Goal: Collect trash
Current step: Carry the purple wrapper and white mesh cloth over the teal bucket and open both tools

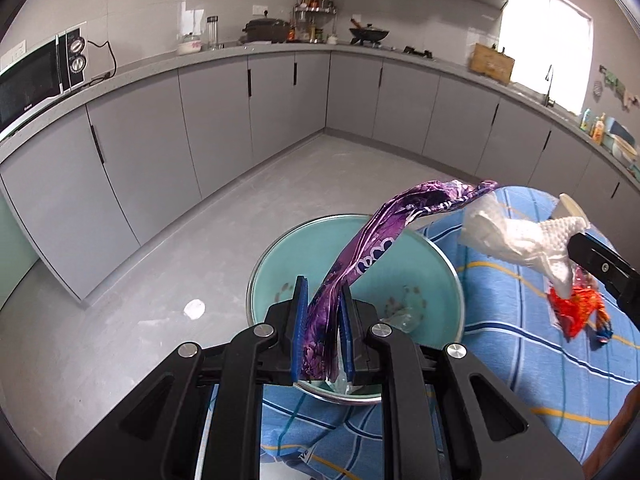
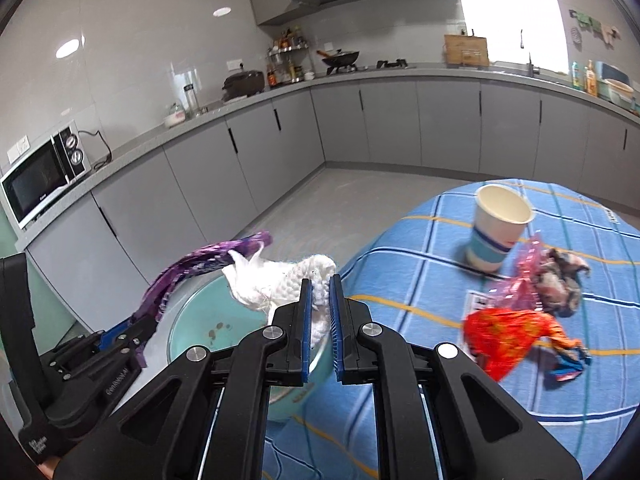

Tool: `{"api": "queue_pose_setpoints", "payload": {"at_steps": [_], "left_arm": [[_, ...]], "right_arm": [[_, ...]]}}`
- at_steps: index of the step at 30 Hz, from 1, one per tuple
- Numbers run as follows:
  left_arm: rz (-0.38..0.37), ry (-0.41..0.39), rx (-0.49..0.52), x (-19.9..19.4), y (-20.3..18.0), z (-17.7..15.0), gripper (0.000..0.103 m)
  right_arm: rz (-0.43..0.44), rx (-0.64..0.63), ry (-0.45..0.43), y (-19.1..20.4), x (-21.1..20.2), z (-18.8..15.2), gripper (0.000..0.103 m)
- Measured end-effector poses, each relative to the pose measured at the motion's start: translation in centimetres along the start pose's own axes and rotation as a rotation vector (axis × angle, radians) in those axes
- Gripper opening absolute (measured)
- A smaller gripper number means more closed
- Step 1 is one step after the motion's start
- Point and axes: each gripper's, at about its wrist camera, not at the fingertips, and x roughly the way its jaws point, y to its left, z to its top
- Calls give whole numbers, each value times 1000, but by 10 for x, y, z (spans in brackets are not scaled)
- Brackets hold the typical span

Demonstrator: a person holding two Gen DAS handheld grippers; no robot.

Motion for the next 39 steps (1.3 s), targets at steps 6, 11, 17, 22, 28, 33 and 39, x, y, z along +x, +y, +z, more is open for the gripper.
{"api": "queue_pose_setpoints", "payload": {"at_steps": [6, 11, 17, 22, 28, 33, 39], "left_arm": [[23, 53, -6, 27, 3, -3, 15], [36, 89, -10, 45, 4, -6, 15], [47, 137, -4, 67, 3, -10, 15], [60, 159, -3, 77, 4, -13, 16], [78, 150, 2, 75, 3, -11, 35], [97, 110, 7, 64, -2, -6, 63], [86, 61, 25, 45, -14, 2, 80]], "right_arm": [[-11, -29, 18, 19, 26, -3, 10], [-28, -50, 47, 30, 50, -11, 10], [1, -49, 99, 33, 74, -18, 12], [23, -28, 120, 33, 83, -22, 32], [31, -14, 117, 27, 79, -23, 32], [38, 5, 95, 19, 65, -19, 33], [37, 14, 48, 9, 42, -11, 42]]}}
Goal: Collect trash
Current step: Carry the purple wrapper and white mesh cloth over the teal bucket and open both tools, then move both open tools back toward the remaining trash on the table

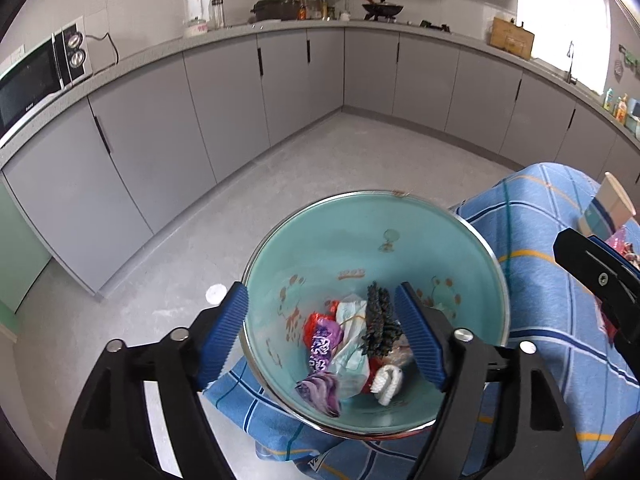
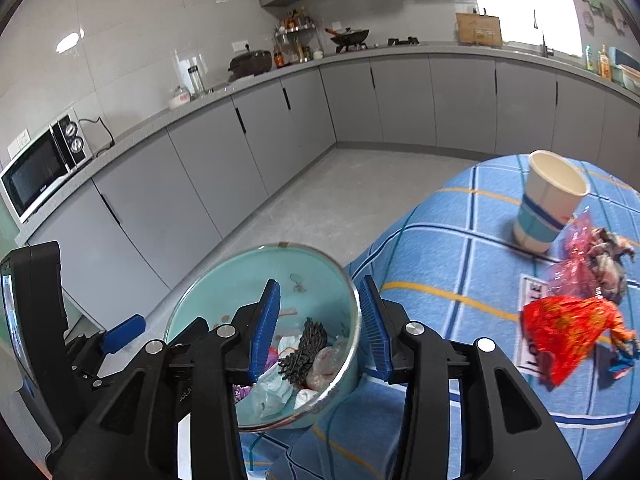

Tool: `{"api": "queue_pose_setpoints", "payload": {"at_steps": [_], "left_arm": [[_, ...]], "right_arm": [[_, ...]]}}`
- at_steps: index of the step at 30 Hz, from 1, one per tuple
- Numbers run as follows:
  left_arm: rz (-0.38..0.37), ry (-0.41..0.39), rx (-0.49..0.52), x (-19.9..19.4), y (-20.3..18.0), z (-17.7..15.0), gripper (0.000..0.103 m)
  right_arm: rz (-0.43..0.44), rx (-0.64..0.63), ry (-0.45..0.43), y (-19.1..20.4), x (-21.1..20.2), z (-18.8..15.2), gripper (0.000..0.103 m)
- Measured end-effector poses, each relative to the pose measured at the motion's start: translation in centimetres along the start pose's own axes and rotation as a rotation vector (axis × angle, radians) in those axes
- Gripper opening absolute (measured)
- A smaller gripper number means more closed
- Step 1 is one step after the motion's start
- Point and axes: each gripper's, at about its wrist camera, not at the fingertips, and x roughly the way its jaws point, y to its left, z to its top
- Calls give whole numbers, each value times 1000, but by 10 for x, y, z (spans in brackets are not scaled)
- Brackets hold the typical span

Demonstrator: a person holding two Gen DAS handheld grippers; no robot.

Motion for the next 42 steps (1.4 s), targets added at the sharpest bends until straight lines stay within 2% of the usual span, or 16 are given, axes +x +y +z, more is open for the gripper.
{"api": "queue_pose_setpoints", "payload": {"at_steps": [13, 16, 18, 24, 35, 42], "left_arm": [[-33, -72, 62, -39, -34, 4, 90], [-54, -82, 81, -47, -46, 4, 91], [-73, -90, 94, -52, -56, 3, 94], [-104, -106, 141, -66, -82, -1, 95], [-179, -93, 214, -77, -125, -15, 96], [-236, -72, 274, -79, -158, -29, 96]], "right_arm": [[-33, 52, -61, -39, -41, 3, 48], [-44, 67, -75, -49, -52, 2, 48], [-57, 73, -86, -57, -59, 2, 53], [-94, 99, -108, -81, -79, -2, 53], [-185, 140, -116, -134, -112, -16, 53], [-253, 158, -90, -176, -128, -33, 53]]}}
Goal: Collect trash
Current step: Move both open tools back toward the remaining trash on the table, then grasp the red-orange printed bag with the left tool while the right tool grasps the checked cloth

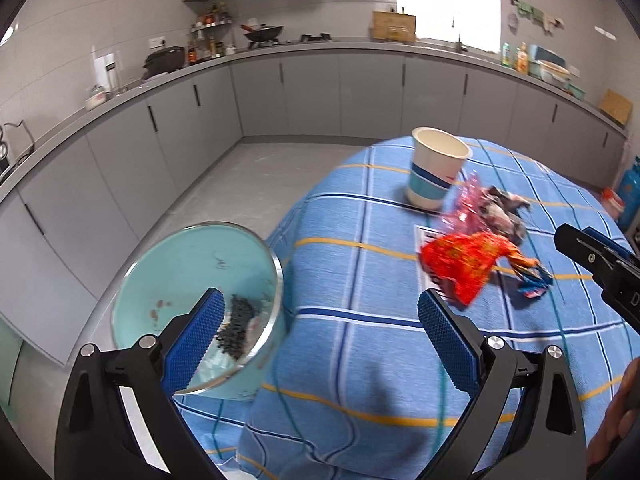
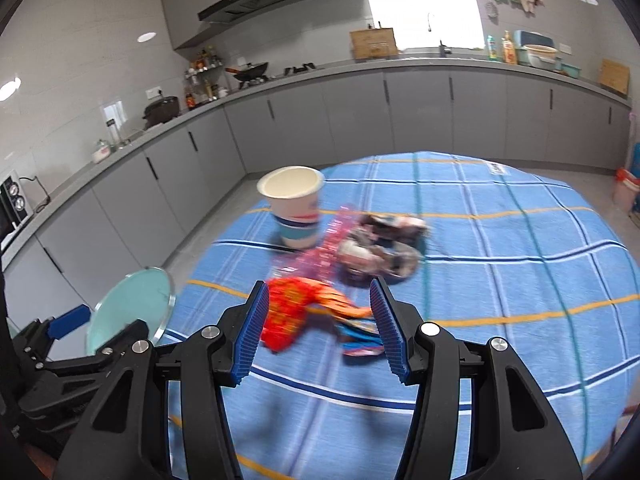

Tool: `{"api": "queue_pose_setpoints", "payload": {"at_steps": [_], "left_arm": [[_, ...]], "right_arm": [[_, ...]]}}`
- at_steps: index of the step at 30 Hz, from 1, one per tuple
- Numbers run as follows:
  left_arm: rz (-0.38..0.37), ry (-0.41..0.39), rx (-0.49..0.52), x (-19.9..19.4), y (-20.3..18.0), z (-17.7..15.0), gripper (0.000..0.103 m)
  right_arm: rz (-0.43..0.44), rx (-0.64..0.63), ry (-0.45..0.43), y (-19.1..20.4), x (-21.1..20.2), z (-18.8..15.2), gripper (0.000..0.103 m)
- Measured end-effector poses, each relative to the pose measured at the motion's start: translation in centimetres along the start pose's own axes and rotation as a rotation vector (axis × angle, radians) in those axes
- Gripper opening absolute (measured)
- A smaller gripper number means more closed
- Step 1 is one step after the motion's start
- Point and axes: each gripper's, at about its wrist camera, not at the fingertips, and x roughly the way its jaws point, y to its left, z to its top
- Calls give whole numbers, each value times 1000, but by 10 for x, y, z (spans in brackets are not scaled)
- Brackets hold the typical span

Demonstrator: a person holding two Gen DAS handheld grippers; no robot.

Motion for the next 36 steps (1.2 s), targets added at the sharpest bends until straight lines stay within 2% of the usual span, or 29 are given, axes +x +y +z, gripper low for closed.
{"api": "queue_pose_setpoints", "payload": {"at_steps": [10, 16, 20, 23, 25, 26, 27, 30, 33, 36], "left_arm": [[-73, 16, 83, 14, -53, 3, 94], [-119, -5, 141, 28, -88, 14, 90], [-139, 19, 161, 50, -106, 21, 81], [-142, 72, 134, 68, -108, 21, 73], [-146, 103, 109, 77, -107, 19, 71], [-148, 109, 101, 80, -108, 18, 66], [-159, 120, 90, 84, -106, 17, 56], [-189, 152, 68, 93, -104, 13, 41], [-205, 156, 59, 95, -101, 10, 31], [-225, 142, 51, 95, -98, 10, 26]], "right_arm": [[-81, 52, 34, -65, 2, -8, 53], [-97, 78, 34, -84, 2, -7, 53], [-101, 96, 42, -93, 6, -4, 53], [-100, 97, 48, -95, 7, -4, 53], [-99, 96, 52, -97, 9, -2, 53], [-99, 95, 55, -98, 11, -1, 53], [-99, 96, 58, -99, 12, -1, 53], [-95, 100, 69, -100, 18, 1, 53], [-92, 99, 73, -98, 22, 3, 53], [-88, 95, 76, -96, 26, 4, 53]]}}
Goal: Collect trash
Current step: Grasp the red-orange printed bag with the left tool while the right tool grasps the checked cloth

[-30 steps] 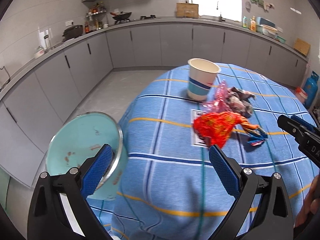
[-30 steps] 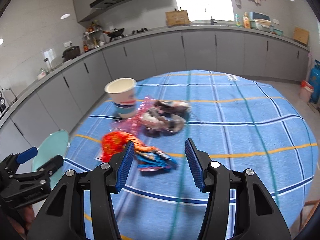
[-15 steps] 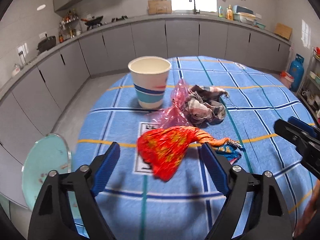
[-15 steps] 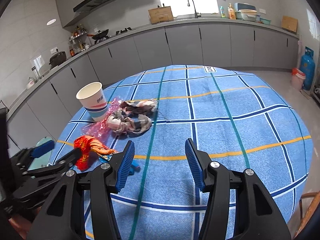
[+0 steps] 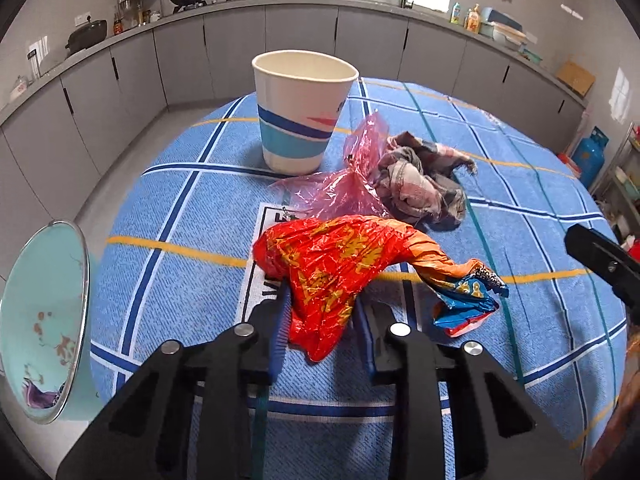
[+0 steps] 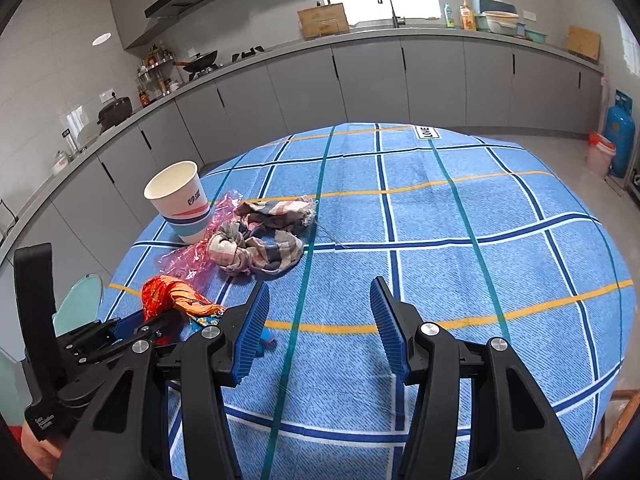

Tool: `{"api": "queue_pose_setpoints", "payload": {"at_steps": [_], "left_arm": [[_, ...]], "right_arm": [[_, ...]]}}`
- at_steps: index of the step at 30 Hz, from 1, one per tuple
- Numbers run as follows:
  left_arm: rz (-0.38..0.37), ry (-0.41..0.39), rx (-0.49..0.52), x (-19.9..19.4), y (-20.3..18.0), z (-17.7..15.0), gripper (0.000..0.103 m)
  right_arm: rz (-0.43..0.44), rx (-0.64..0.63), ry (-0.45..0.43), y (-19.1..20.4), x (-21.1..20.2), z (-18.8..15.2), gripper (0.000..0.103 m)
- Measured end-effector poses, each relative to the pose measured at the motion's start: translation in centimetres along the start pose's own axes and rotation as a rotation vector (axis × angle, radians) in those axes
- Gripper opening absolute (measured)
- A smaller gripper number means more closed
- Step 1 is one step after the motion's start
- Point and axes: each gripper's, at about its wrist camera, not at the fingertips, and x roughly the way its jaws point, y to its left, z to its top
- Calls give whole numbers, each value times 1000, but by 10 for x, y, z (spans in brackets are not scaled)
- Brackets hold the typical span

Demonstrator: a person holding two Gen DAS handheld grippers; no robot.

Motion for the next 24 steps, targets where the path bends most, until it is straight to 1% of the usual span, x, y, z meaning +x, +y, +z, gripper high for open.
{"api": "queue_pose_setpoints", "payload": {"at_steps": [3, 6, 11, 15, 18, 24], "left_arm": [[-15, -14, 16, -5, 2, -1, 21], [-24, -35, 39, -16, 4, -4, 21], [-39, -81, 48, -50, 17, -10, 20], [3, -117, 20, -74, 38, -11, 20], [34, -130, -21, -84, 54, -8, 20], [96, -169, -98, -97, 86, 4, 20]], "right_arm": [[5, 1, 9, 2, 3, 1, 53], [6, -5, 9, 5, 4, 3, 53], [24, -15, 17, 13, 9, 7, 53], [41, -24, 23, 25, 20, 11, 53], [68, -37, 44, 37, 34, 16, 53], [79, -40, 73, 57, 67, 29, 53]]}}
